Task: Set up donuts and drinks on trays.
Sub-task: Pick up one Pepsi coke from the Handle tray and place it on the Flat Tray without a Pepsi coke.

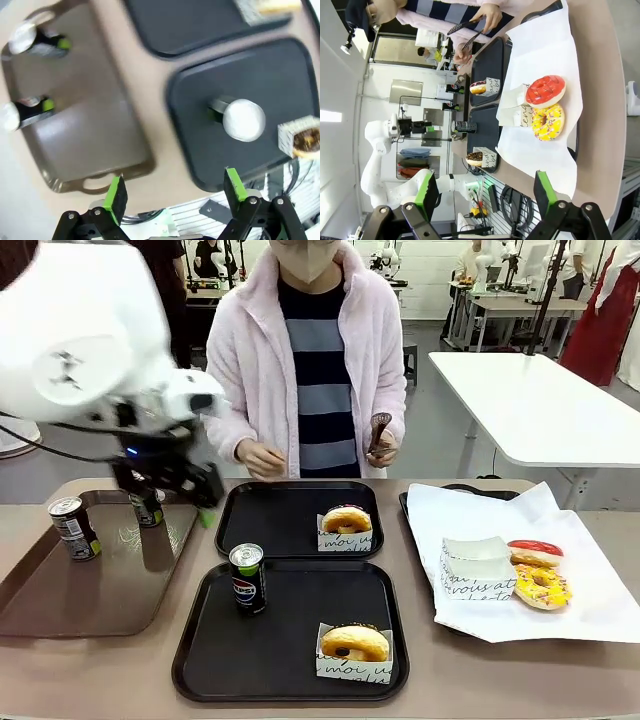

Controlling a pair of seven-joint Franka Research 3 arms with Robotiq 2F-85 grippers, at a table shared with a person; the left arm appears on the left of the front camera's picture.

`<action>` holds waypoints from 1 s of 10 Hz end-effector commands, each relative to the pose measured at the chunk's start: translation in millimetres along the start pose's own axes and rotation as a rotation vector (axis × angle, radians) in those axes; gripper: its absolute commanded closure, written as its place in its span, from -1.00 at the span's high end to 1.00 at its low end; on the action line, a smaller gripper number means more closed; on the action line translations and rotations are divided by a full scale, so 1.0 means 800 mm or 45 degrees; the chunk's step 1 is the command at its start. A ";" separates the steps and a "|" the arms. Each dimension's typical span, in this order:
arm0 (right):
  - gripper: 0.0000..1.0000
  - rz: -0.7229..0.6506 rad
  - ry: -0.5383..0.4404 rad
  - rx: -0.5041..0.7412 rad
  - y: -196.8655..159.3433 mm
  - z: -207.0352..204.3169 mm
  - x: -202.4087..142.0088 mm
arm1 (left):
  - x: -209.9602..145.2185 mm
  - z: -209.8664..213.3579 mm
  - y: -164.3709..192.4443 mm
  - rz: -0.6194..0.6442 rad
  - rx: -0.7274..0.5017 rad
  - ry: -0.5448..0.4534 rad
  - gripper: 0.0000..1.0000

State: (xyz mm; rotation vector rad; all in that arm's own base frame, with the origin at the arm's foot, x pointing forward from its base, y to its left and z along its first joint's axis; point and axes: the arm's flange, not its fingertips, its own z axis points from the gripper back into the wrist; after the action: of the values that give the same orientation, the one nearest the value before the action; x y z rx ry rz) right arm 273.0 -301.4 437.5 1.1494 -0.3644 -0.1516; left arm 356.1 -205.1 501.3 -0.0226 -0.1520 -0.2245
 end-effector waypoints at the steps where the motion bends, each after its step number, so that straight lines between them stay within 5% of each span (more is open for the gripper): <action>1: 1.00 0.006 -0.004 0.015 0.000 0.001 0.000 | 0.011 0.016 0.092 0.221 -0.005 -0.006 1.00; 5: 1.00 0.006 -0.004 0.015 0.000 0.001 0.000 | -0.021 0.017 0.217 0.528 0.052 -0.010 1.00; 10: 1.00 0.006 -0.004 0.015 0.000 0.001 0.000 | -0.006 0.018 0.219 0.461 0.022 0.001 1.00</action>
State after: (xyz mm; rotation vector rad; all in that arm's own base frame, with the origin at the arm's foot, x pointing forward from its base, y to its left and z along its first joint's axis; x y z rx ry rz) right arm 273.4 -301.3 437.3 1.1492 -0.3629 -0.1514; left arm 386.4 -32.3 514.2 -0.0280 -0.1483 0.1521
